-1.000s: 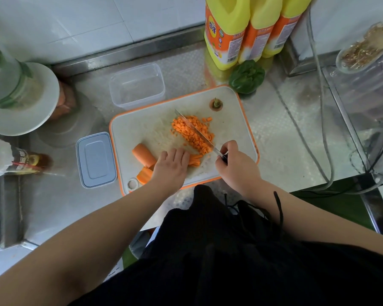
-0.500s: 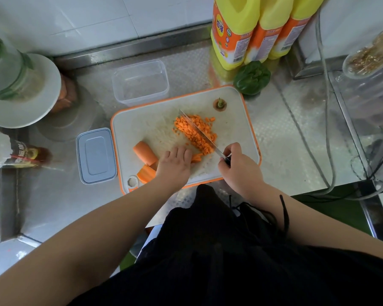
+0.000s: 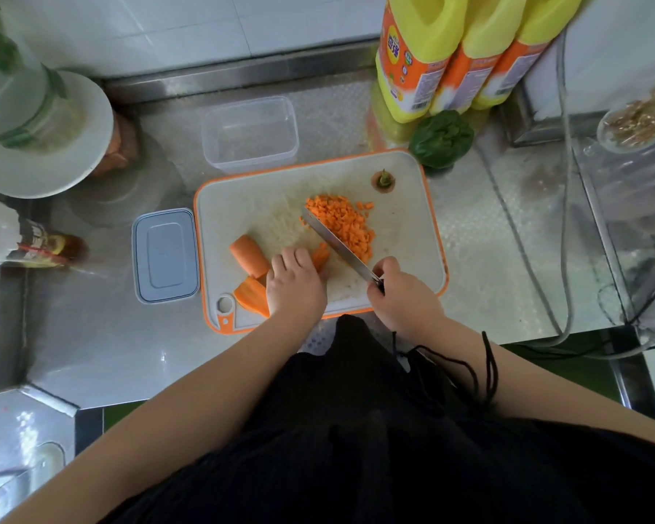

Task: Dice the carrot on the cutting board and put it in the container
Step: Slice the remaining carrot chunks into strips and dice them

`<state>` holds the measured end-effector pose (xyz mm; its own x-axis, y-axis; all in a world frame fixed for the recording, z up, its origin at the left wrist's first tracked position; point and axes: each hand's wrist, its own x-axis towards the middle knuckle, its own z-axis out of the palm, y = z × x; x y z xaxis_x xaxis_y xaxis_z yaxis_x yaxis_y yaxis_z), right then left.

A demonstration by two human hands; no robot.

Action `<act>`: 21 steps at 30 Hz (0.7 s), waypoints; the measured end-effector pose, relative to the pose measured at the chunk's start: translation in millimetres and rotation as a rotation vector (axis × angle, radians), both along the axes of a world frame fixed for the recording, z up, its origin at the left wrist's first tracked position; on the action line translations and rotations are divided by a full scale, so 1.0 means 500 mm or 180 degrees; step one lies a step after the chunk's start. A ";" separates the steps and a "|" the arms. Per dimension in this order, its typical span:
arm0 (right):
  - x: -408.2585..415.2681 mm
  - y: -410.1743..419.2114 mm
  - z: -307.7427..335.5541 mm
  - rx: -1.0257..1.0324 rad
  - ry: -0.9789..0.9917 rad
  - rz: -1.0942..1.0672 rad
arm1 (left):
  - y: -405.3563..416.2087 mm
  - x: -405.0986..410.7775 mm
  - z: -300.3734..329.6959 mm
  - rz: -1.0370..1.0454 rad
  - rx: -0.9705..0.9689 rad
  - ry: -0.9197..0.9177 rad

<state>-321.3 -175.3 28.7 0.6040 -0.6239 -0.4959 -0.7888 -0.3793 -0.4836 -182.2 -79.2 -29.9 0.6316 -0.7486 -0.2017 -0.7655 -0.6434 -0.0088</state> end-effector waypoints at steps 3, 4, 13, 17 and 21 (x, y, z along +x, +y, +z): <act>0.006 0.000 -0.003 0.0002 0.0053 0.0060 | 0.011 0.003 0.002 -0.0026 -0.0217 0.0102; 0.008 0.000 -0.004 0.0001 0.0059 0.0079 | 0.013 0.007 0.002 -0.0039 -0.0297 0.0189; 0.013 0.004 -0.001 -0.0227 0.0114 0.0293 | 0.043 0.043 -0.005 -0.0208 -0.1171 0.0949; 0.018 0.012 -0.003 -0.0369 0.0196 0.0414 | 0.035 0.053 -0.009 -0.0337 -0.1316 0.1021; 0.023 0.012 -0.008 -0.0375 0.0297 0.0428 | 0.029 0.062 -0.013 -0.0422 -0.1411 0.1089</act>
